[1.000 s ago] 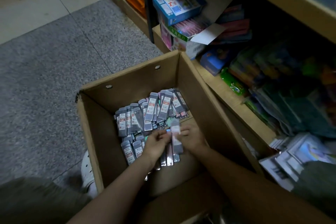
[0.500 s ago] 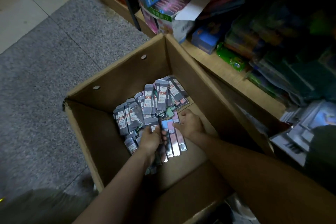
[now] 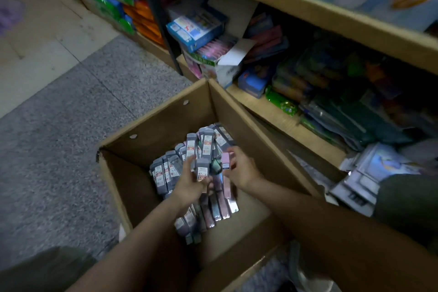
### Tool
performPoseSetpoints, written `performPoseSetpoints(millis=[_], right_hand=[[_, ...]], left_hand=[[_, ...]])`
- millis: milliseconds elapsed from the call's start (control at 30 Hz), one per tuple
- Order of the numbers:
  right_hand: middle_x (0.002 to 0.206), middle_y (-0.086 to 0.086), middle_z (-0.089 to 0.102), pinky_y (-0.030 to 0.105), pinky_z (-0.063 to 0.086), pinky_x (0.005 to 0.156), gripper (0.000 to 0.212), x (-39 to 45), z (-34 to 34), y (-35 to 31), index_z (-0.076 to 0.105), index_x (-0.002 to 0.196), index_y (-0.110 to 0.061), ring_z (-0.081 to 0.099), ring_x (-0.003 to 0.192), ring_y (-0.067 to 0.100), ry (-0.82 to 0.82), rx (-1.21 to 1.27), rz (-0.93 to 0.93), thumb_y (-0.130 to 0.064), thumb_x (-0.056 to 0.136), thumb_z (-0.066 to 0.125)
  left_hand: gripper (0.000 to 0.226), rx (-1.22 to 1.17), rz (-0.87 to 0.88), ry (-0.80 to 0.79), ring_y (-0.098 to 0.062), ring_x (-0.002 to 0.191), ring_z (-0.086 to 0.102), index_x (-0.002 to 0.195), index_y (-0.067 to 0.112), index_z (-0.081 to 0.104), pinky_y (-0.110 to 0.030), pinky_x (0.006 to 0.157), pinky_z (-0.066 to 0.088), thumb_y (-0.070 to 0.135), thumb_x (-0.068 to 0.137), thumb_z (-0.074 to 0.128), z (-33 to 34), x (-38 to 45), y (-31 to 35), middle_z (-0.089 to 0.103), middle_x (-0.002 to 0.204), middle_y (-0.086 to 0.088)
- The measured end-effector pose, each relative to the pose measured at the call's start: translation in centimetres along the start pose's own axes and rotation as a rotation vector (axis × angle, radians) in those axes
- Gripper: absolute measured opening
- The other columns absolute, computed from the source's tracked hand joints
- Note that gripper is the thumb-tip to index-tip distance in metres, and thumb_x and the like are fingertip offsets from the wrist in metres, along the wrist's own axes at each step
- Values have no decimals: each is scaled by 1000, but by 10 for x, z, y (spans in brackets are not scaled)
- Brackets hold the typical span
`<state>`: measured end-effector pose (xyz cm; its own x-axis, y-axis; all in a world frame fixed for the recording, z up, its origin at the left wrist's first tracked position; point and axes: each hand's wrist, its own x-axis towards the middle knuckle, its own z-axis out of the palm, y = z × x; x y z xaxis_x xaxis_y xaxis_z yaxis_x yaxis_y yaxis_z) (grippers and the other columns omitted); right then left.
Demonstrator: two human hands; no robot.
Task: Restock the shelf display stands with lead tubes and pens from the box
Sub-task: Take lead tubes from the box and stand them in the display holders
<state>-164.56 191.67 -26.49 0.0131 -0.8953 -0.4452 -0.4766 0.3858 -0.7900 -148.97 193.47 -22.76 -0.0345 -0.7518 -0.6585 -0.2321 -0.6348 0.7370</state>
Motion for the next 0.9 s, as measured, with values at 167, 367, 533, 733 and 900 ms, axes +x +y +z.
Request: performPoseSetpoints(millis=[167,367,533,733,900], right_hand=[[77,-16,55,23,44,69,49,-23,-44,-64,50,114,-20,55,67,4,111,-33,-210,-4,76,76],[89,-8,62,32,51,71,49,-68,-118,-150,40,110,-27,64,78,18,367,-79,-444,-16,78,75],[82,-13,61,23,53,60,48,-111,-199,-204,38,106,-35,64,67,2,589,-90,-579,-17,81,75],[83,-10,62,26,56,63,42,-149,-288,-241,40,93,-35,63,65,-1,772,-168,-610,-16,82,75],[82,-9,63,22,50,60,31,-168,-344,-260,43,96,-24,64,73,3,901,-375,-599,-16,87,71]], left_hand=[[65,262,359,-75,-9,72,57,139,13,34,-24,60,53,-17,86,55,-20,-19,81,56,96,-6],[60,426,673,-261,-10,84,58,135,17,36,-21,70,51,-16,88,52,-16,-49,195,56,111,-12],[58,283,820,-321,-18,85,63,121,38,43,-30,69,55,-11,92,49,10,-79,253,62,107,-19],[56,-4,862,-408,-17,70,65,132,31,43,-31,63,56,-9,93,50,45,-103,296,64,91,-15],[58,-100,840,-423,-18,73,64,132,35,42,-35,67,55,-8,93,49,60,-107,313,65,91,-12]])
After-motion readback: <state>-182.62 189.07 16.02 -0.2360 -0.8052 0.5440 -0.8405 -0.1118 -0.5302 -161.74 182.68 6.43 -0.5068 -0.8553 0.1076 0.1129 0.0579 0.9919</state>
